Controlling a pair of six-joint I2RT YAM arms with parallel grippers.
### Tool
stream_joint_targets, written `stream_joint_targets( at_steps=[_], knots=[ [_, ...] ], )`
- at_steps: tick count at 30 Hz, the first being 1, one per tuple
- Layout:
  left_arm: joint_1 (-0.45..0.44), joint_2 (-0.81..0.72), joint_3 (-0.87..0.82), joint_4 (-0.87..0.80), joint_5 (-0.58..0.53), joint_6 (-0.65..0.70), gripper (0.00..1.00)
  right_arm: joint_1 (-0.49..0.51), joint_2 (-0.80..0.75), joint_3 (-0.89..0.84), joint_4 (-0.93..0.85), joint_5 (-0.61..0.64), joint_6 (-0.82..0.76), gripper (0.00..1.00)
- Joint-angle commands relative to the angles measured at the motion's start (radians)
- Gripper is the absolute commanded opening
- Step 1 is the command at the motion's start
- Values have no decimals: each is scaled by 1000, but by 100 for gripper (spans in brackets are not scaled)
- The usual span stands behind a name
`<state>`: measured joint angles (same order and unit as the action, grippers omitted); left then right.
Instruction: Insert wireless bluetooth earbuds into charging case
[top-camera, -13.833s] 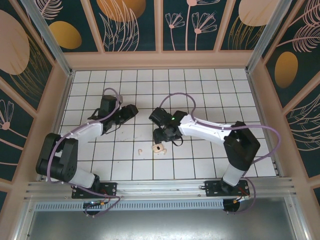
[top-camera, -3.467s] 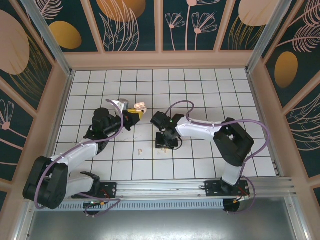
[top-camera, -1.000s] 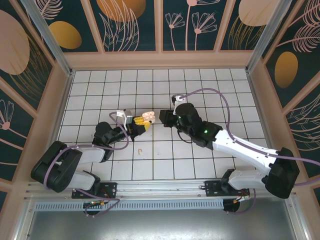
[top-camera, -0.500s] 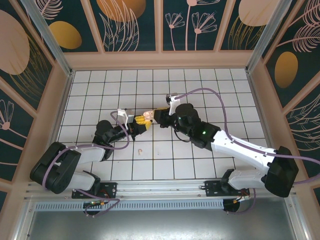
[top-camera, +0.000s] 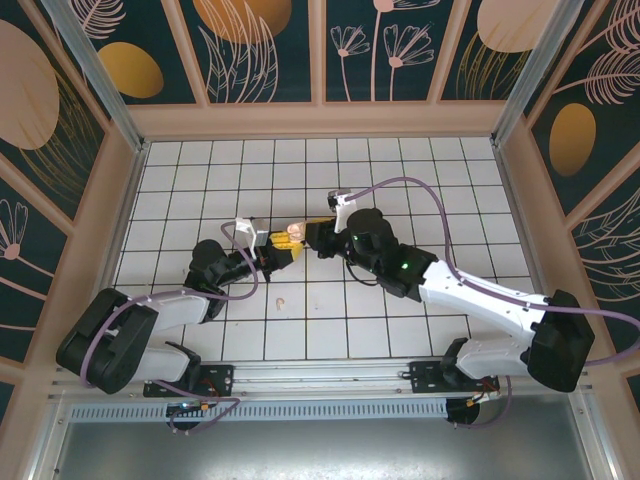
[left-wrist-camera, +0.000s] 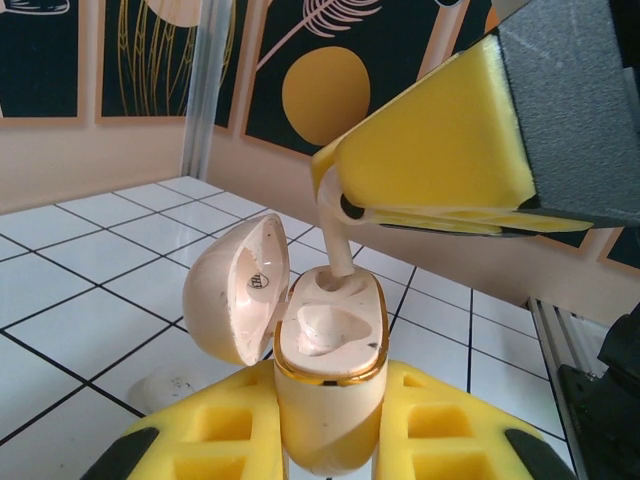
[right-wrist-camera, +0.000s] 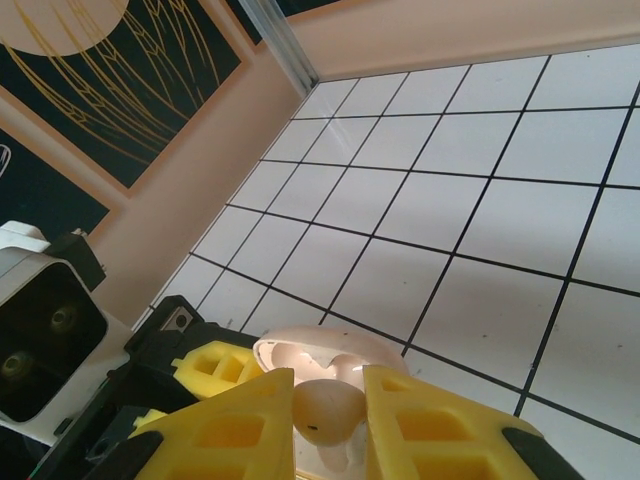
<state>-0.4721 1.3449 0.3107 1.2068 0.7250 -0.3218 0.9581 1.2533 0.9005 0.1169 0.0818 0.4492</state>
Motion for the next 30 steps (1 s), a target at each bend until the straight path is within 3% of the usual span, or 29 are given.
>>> stream_joint_targets(
  at_steps=[1, 26, 30],
  knots=[
    [-5, -34, 35, 26, 1, 17, 16, 12, 23, 11, -31, 30, -18, 20],
    [-5, -124, 48, -107, -58, 108, 16, 68, 24, 54, -201, 101, -61, 20],
    [-5, -132, 51, -116, -59, 112, 16, 70, 31, 55, -182, 75, -55, 29]
  ],
)
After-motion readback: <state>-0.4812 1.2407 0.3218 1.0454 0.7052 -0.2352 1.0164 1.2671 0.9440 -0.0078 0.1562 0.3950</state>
